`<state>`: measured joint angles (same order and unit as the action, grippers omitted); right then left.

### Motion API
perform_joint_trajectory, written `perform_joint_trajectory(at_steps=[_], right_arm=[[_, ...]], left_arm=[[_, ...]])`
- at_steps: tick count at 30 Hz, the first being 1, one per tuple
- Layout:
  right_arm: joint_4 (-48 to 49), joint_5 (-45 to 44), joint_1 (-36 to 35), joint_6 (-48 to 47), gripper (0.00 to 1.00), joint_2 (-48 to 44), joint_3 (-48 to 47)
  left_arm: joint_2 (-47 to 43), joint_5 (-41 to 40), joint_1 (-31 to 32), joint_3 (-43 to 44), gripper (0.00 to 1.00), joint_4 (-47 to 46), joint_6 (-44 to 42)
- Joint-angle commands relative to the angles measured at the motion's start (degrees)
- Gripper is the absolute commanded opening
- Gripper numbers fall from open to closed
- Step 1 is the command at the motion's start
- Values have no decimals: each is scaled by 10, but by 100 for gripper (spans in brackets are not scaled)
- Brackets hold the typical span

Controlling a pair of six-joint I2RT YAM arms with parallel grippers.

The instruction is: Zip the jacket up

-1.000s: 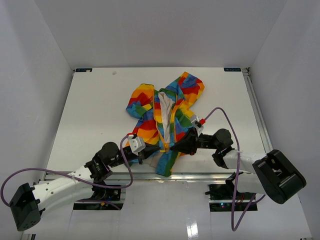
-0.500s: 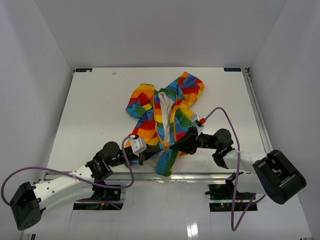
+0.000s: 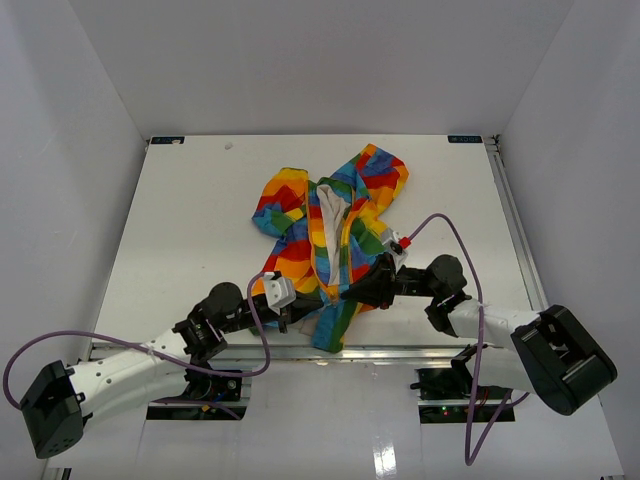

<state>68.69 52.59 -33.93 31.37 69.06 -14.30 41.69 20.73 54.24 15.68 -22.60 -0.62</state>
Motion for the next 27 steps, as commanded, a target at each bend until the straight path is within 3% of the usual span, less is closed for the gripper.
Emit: perform_joint_trajectory(at_steps=[1, 22, 27], right_arm=[[2, 13, -1, -18, 8, -13, -29], [-43, 38, -2, -50, 8, -20, -46], [-19, 43, -11, -49, 8, -3, -35]], left_arm=[[4, 36, 3, 14, 0, 2, 1], [28, 48, 3, 26, 0, 2, 23], [9, 23, 3, 24, 22, -17, 40]])
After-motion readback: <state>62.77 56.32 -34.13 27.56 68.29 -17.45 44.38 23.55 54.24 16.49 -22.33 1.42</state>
